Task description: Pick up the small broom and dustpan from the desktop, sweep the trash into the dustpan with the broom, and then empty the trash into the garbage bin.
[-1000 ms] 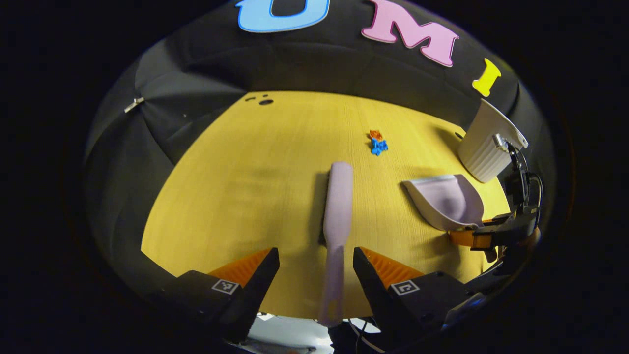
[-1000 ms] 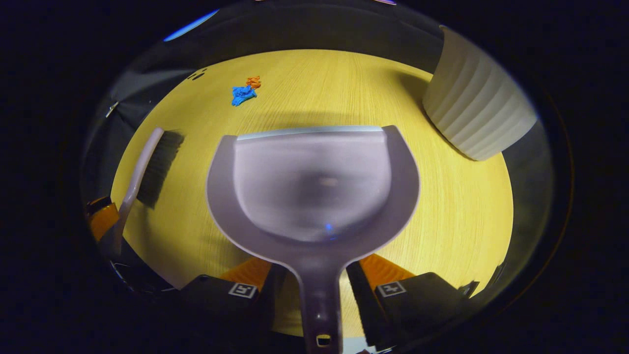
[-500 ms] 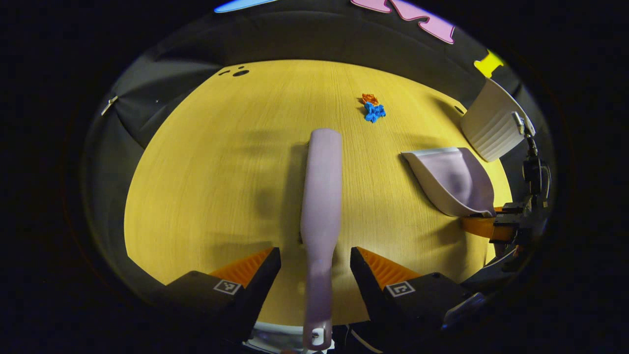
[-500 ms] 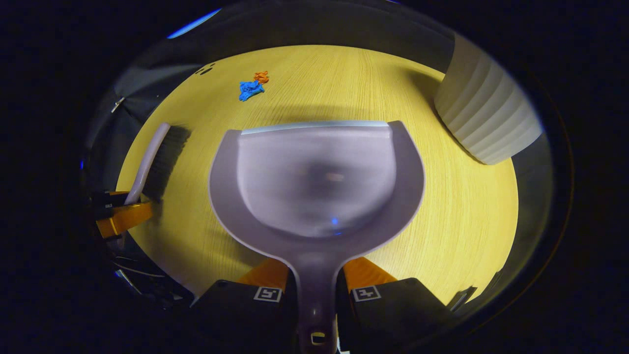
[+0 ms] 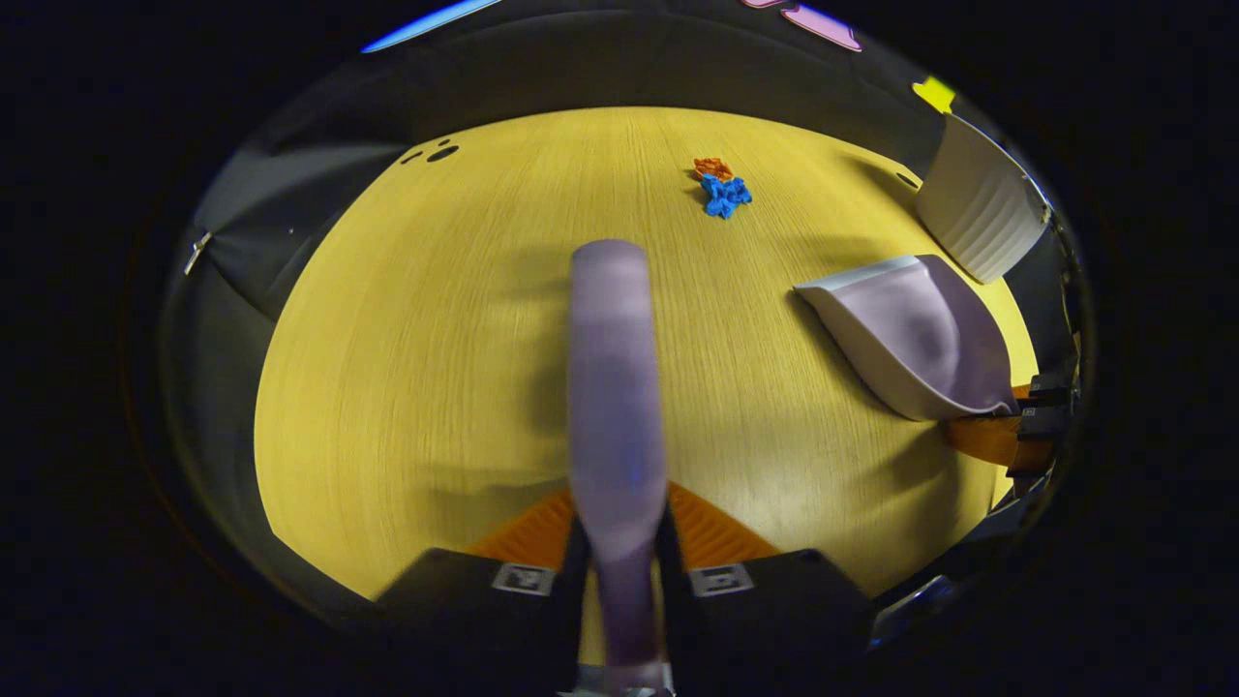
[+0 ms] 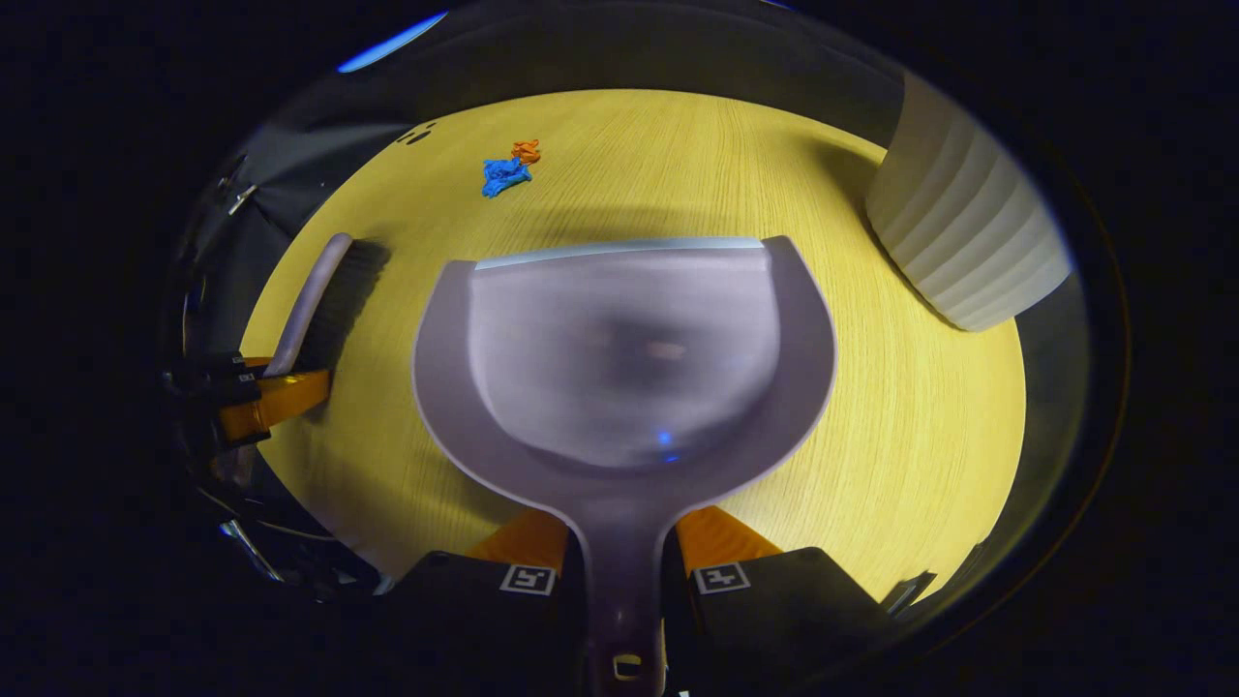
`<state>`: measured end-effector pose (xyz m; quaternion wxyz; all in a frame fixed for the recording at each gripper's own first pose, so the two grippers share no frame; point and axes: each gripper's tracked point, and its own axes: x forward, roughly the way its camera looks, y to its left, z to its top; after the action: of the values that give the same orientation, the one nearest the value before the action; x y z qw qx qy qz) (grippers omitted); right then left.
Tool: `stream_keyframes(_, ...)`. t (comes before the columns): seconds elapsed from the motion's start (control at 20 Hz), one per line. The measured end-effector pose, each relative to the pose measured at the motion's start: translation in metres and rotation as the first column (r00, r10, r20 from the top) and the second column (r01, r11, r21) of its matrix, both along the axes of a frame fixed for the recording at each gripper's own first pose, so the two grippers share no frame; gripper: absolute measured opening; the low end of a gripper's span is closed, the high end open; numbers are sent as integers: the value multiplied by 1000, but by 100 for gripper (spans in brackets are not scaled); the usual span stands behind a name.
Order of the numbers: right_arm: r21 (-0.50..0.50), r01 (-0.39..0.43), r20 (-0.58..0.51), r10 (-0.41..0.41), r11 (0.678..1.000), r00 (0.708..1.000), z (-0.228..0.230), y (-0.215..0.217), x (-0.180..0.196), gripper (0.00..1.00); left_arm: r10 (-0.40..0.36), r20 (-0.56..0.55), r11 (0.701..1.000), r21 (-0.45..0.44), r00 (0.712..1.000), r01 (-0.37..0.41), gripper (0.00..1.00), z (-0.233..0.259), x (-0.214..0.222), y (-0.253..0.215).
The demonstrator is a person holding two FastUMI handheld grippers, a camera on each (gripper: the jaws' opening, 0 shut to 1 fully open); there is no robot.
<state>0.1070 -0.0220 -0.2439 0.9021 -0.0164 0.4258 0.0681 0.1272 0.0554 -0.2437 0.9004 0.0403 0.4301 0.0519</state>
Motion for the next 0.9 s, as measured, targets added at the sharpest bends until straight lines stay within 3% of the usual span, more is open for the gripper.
stream_keyframes(0.05,2,-4,3,4,1000,1000,0,0,0,37,9,8,1000,-6,1000,-9,30,0,-1,-1)
stream_keyframes(0.1,5,-11,5,11,1000,1000,0,1,1,41,14,9,1000,-9,1000,-14,29,2,0,-1)
stream_keyframes(0.15,10,-18,7,18,1000,1000,0,1,1,37,16,9,1000,-10,1000,-16,29,2,1,0)
stream_keyframes(0.2,15,-28,5,28,999,1000,1,1,0,41,17,2,1000,-7,1000,-17,27,5,3,2)
stream_keyframes(0.3,20,-41,-6,41,999,999,0,-1,0,34,5,6,1000,4,1000,-5,26,14,11,5)
stream_keyframes(0.35,12,-53,-7,53,999,999,1,-2,0,37,-8,14,1000,16,1000,8,26,20,17,8)
stream_keyframes(0.5,-4,-86,4,86,996,996,8,-9,2,33,-64,26,995,79,998,62,25,42,40,14)
stream_keyframes(0.6,-28,-112,6,112,993,994,11,-14,2,36,-111,29,986,131,993,107,26,55,61,16)
stream_keyframes(0.75,-63,-150,20,152,987,988,18,-21,10,41,-172,23,975,144,985,167,27,67,101,12)
stream_keyframes(0.9,-82,-184,25,186,980,982,28,-29,14,37,-227,0,959,175,974,224,26,78,145,13)
